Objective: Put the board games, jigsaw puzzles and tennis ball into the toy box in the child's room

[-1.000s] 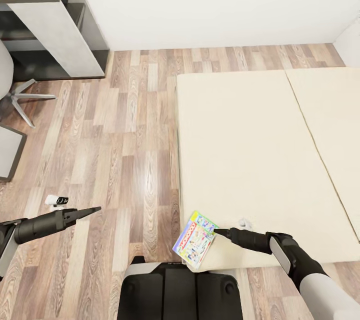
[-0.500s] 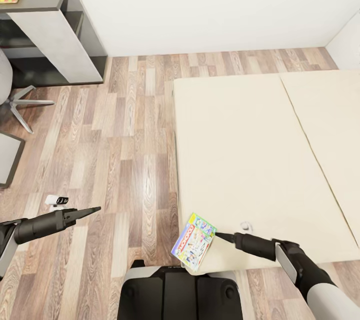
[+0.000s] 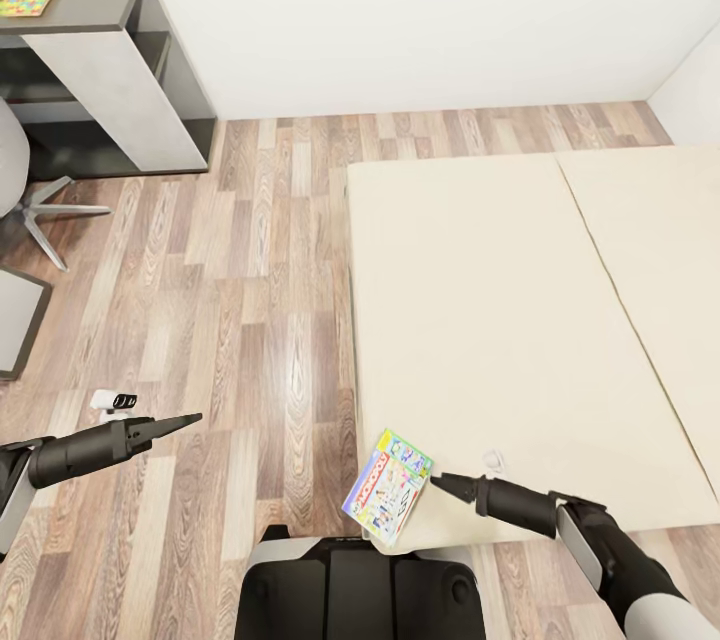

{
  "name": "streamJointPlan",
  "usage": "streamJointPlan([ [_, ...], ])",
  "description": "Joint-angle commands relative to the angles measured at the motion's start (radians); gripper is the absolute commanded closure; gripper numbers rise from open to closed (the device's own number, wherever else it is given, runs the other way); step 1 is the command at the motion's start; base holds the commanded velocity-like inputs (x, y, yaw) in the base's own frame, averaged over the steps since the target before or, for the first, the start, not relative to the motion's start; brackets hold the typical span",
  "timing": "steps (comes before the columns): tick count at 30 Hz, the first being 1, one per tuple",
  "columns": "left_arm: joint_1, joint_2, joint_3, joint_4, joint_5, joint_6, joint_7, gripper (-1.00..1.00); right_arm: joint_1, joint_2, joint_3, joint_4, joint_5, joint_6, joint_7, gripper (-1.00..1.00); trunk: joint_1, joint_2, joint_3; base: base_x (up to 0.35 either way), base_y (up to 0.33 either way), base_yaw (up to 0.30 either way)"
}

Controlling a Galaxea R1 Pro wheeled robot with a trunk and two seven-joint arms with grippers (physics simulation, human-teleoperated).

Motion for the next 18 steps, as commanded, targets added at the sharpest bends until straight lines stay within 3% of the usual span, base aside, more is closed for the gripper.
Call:
streamJointPlan([
  [1,0.000,0.000,0.000,0.000,0.000,0.011,-0.004,-1.00,0.001,0.000,0.000,-0.001,-0.005,0.006,0.003,-1.00,0.001,-0.001,-0.001,0.000,0.000,0.000],
  [18,0.000,0.000,-0.001,0.001,0.000,0.010,-0.004,-1.00,0.006,0.001,-0.003,-0.003,-0.006,-0.035,0.008,-1.00,0.001,-0.001,0.000,0.000,0.000,0.000],
])
